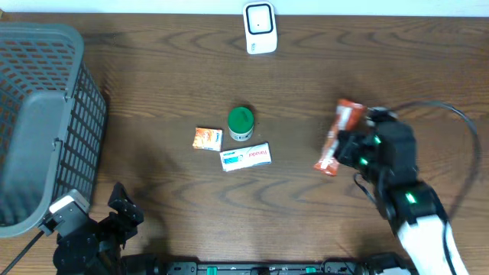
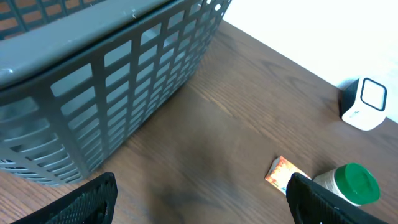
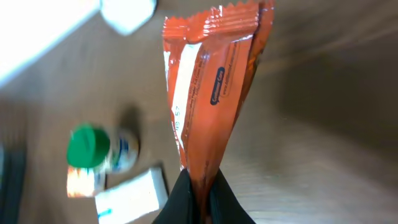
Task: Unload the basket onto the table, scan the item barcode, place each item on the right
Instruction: 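Lift the red chocolate bar upright with the right gripper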
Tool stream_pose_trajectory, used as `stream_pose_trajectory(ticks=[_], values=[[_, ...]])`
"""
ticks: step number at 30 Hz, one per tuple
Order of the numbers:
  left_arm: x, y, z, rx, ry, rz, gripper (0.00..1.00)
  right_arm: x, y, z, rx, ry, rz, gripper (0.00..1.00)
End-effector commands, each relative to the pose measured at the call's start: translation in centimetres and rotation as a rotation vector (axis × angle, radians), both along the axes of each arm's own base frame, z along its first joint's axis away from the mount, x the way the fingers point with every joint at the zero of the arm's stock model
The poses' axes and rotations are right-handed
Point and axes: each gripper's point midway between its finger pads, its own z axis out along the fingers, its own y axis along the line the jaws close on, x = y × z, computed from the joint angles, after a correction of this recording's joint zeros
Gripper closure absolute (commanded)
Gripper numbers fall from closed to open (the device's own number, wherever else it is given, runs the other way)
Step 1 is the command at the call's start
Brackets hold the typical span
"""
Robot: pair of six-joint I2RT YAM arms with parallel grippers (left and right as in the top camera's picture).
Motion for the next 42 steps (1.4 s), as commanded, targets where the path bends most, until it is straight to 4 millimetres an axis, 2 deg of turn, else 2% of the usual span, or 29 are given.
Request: stream_pose_trajectory(ticks=[1, 5, 16, 19, 22, 25, 37, 42], values=[[0.0, 0.2, 0.0, -0.004, -0.002, 0.016, 0.13, -1.1, -3.5, 1.6, -0.002, -0.045, -0.258, 0.99], [0.0, 0.2, 0.0, -0.004, -0.001, 0.015, 0.12, -1.8, -3.4, 2.1, 0.026, -0.051, -0.264, 0.99], [0.0, 0.2, 0.0, -0.004, -0.001, 0.016, 0.13, -2.0, -0.8, 1.6, 0.080, -0.016, -0.149, 0.99], [0.0, 0.2, 0.0, -0.004, -0.001, 0.016, 0.13, -2.1, 3.0, 2.8, 0.094, -0.069, 0.121, 0.99], [0.0, 0.2, 0.0, -0.004, -0.001, 0.016, 0.13, -3.1, 7.5, 5.6, 0.161, -0.184, 0.432, 0.99], [0.0, 0.2, 0.0, -0.004, -0.001, 0.016, 0.13, -3.7, 8.9, 6.9, 0.187, -0.243, 0.542, 0.99], [0.0, 0.2, 0.0, -0.004, -0.001, 0.016, 0.13, -3.8, 9.2, 7.2, 0.197, -0.254, 0.556, 0.99], [-0.1, 0.2, -0.1, -0.004, 0.004, 0.016, 0.13, -2.4, 8.0, 6.2, 0.163, -0.224, 0.443, 0.99]])
